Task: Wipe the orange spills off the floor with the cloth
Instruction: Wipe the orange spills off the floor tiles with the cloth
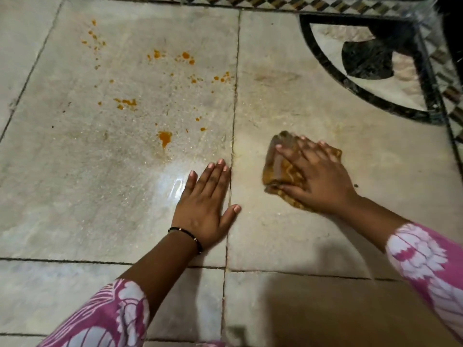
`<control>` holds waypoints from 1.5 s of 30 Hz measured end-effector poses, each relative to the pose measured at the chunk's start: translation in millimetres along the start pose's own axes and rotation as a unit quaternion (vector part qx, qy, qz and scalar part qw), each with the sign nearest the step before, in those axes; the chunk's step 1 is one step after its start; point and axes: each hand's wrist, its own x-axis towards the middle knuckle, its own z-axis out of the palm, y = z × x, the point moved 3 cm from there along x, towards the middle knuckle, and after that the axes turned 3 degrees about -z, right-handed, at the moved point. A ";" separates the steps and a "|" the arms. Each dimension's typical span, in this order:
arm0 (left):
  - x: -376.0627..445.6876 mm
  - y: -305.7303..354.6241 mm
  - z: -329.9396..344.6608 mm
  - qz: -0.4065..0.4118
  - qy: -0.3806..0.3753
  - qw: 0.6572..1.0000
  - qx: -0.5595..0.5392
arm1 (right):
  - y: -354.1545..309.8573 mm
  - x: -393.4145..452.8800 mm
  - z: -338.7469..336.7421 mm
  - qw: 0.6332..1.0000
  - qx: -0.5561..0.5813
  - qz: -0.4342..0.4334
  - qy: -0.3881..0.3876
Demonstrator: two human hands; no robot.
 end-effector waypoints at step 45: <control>-0.2 2.0 -2.0 -0.012 -0.010 1.000 0.017 | 73.7 85.0 -13.3 0.981 0.004 0.188 0.042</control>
